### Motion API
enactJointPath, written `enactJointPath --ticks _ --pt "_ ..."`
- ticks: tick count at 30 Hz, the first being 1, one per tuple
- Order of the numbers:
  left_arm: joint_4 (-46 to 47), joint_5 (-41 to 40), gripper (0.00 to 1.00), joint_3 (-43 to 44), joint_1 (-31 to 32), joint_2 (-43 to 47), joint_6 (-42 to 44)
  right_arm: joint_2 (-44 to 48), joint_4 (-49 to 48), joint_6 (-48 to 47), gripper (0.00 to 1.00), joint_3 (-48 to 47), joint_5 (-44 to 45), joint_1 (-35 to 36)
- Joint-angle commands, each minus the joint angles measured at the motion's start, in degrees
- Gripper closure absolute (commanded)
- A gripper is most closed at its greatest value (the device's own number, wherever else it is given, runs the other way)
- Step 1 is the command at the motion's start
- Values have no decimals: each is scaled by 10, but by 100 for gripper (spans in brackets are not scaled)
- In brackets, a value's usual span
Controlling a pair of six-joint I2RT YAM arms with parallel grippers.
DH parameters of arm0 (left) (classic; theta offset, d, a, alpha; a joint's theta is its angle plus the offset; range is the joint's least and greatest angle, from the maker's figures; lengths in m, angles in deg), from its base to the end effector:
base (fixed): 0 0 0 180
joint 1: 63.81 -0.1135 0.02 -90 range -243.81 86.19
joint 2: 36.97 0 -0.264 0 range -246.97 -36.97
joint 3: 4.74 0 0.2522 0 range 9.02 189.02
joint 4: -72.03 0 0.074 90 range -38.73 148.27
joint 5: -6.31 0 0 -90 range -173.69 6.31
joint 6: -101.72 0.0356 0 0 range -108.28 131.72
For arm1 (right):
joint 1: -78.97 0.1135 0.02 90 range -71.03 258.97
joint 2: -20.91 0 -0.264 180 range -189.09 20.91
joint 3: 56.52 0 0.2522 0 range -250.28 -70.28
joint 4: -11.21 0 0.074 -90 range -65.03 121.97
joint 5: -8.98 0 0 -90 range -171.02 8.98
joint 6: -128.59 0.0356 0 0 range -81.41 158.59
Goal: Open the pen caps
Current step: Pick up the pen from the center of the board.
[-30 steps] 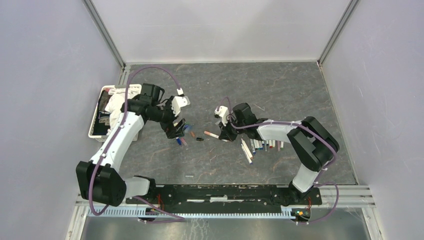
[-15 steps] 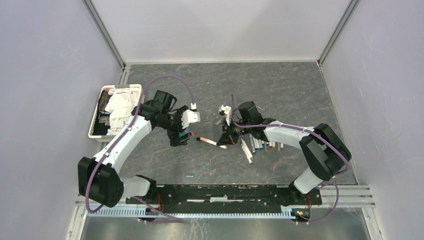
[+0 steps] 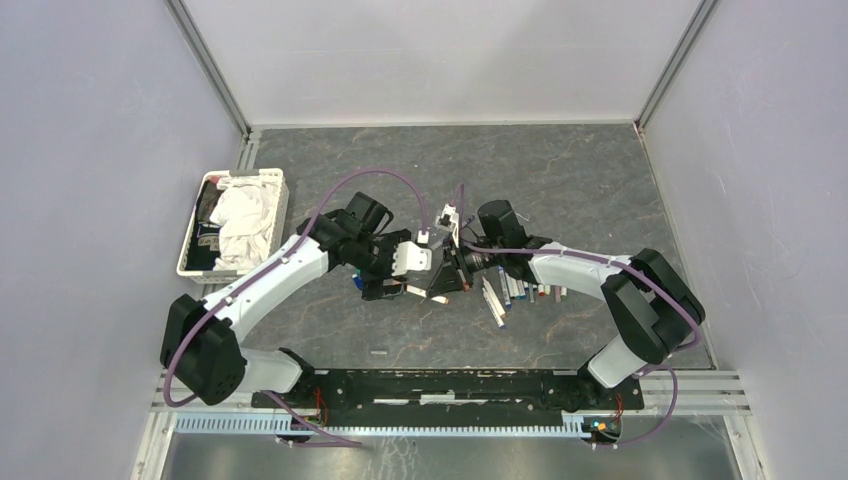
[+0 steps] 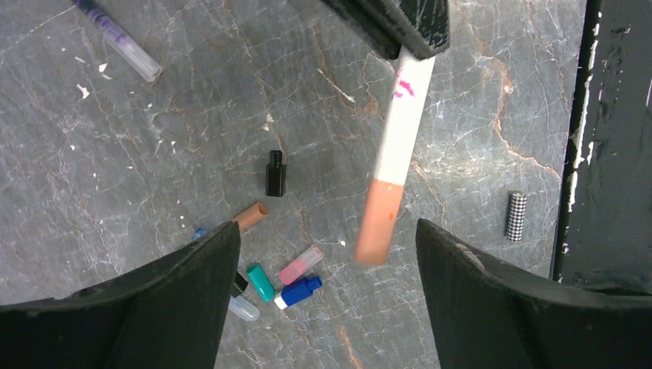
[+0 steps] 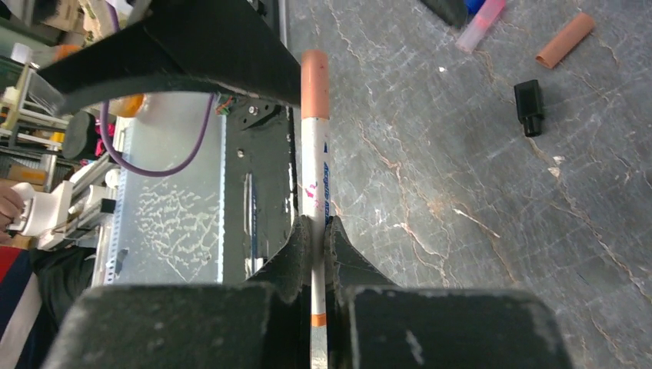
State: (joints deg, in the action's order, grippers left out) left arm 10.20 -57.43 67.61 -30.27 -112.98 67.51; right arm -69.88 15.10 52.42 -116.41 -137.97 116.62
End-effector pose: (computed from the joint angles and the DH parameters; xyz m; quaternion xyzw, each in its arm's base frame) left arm 0.2012 -0.1523 0.2572 0.7033 0.6430 -0.1779 0.2457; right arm 0.2326 0.2171 0.1947 -0.3769 0.7166 0.5575 0.1834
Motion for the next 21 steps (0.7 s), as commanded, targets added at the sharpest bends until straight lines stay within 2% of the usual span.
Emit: enactJointPath --ticks 1,4,10,12,14,16,19,21 --pt "13 -4 15 4 19 -6 7 6 -50 36 100 -4 -29 0" --pt "14 -7 28 4 27 -8 7 3 -47 36 100 -10 -30 -1" --pt "-1 -8 70 6 38 -13 16 -3 -45 39 100 -12 -25 0" --pt "-10 -7 83 8 41 -16 18 -2 -67 62 87 -6 -18 0" --pt "-13 -2 96 11 42 -17 16 -4 -116 102 79 5 -15 4" --pt "-13 2 97 15 43 -15 11 -17 -174 149 68 12 -15 12" --pt "-13 9 98 23 43 -11 3 -44 -242 201 63 10 -26 26" --pt "-16 11 98 24 43 -8 2 -62 -250 213 62 -1 -30 33"
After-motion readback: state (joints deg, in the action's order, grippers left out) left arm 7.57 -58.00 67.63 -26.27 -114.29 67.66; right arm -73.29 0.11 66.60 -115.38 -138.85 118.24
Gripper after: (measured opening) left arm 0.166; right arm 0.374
